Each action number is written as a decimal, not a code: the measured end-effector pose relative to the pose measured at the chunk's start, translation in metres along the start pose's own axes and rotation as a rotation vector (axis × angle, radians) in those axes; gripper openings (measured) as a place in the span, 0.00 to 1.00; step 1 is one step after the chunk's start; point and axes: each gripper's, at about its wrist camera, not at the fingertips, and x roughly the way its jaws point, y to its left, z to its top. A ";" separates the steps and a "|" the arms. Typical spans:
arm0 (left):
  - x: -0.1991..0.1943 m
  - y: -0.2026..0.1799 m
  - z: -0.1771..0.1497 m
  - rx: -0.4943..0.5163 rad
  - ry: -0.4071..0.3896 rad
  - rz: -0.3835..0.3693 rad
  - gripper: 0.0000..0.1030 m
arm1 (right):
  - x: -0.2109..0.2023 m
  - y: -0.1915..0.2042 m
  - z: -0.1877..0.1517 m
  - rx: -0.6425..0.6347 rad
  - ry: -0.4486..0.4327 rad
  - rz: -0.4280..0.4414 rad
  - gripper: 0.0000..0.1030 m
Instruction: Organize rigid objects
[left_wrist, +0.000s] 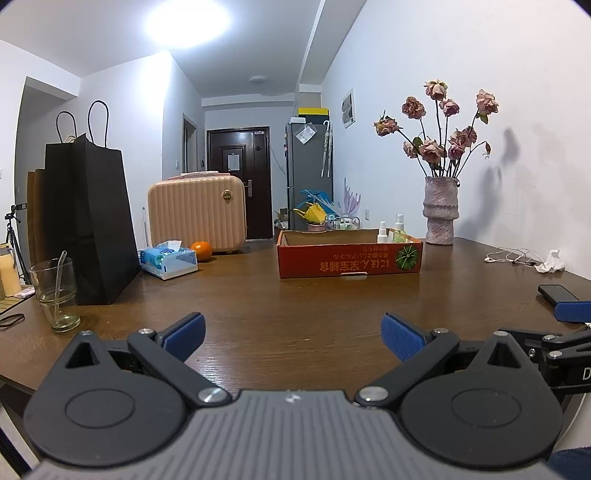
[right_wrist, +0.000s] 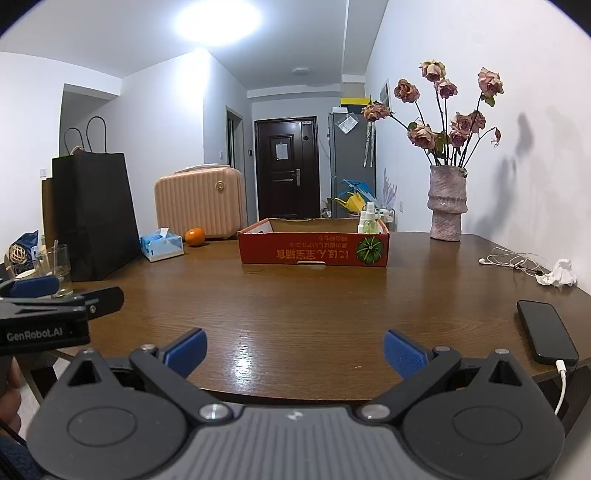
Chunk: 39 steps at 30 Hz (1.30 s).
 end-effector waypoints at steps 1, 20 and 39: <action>0.000 0.000 0.000 0.001 0.000 0.000 1.00 | 0.000 0.000 0.000 0.000 0.001 0.001 0.99; -0.001 0.000 0.002 0.005 -0.006 0.001 1.00 | 0.001 0.000 -0.001 0.001 0.002 0.003 0.99; -0.001 0.000 0.002 0.008 -0.007 0.000 1.00 | 0.001 0.001 -0.003 0.005 0.007 0.009 0.99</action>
